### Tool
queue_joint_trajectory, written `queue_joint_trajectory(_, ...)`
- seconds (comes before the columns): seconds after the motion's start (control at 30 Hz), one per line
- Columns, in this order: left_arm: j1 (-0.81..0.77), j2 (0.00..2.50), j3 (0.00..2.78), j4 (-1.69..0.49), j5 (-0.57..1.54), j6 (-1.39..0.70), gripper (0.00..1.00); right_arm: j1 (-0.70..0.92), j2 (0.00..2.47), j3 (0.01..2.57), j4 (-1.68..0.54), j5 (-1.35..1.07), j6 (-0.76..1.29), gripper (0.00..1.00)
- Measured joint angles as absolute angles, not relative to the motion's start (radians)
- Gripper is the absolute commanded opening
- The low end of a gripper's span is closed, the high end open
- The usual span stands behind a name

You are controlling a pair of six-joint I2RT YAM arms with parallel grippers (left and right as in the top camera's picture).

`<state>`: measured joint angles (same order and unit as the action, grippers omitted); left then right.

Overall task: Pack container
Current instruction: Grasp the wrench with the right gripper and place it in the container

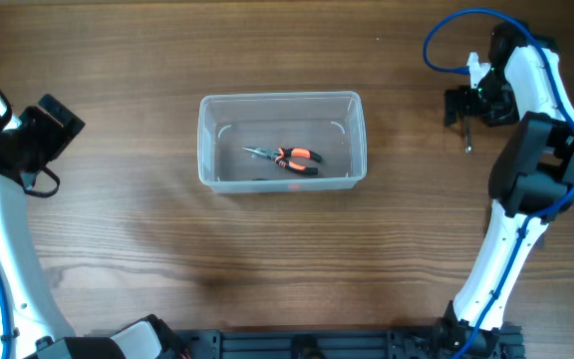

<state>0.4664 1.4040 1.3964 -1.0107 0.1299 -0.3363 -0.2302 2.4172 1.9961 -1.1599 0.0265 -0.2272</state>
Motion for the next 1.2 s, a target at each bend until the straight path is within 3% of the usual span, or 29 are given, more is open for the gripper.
queue_joint_trajectory(0.07,0.466,1.404,1.396,-1.011,0.130,-0.336,1.00,-0.231,2.417,1.996,-1.159,0.027,-0.233,0.44)
queue_joint_trajectory(0.17,0.466,1.404,1.396,-1.011,0.130,-0.336,1.00,-0.231,2.417,1.996,-1.160,0.027,-0.221,0.23)
queue_joint_trajectory(0.33,0.466,1.404,1.396,-1.018,0.130,-0.336,1.00,-0.232,2.417,1.996,-1.163,0.027,-0.208,0.04)
queue_joint_trajectory(0.8,0.466,1.404,1.396,-1.029,0.130,-0.336,1.00,-0.189,2.395,1.995,-1.185,-0.045,-0.213,0.04)
queue_joint_trajectory(0.93,0.466,1.404,1.396,-1.029,0.130,-0.336,1.00,-0.057,2.204,1.988,-1.153,-0.059,-0.286,0.04)
queue_joint_trajectory(1.07,0.466,1.404,1.396,-1.029,0.130,-0.336,1.00,0.179,1.924,2.006,-1.149,-0.072,-0.435,0.04)
queue_joint_trajectory(1.2,0.466,1.404,1.396,-1.029,0.130,-0.336,1.00,0.413,1.870,2.017,-1.221,-0.097,-0.638,0.05)
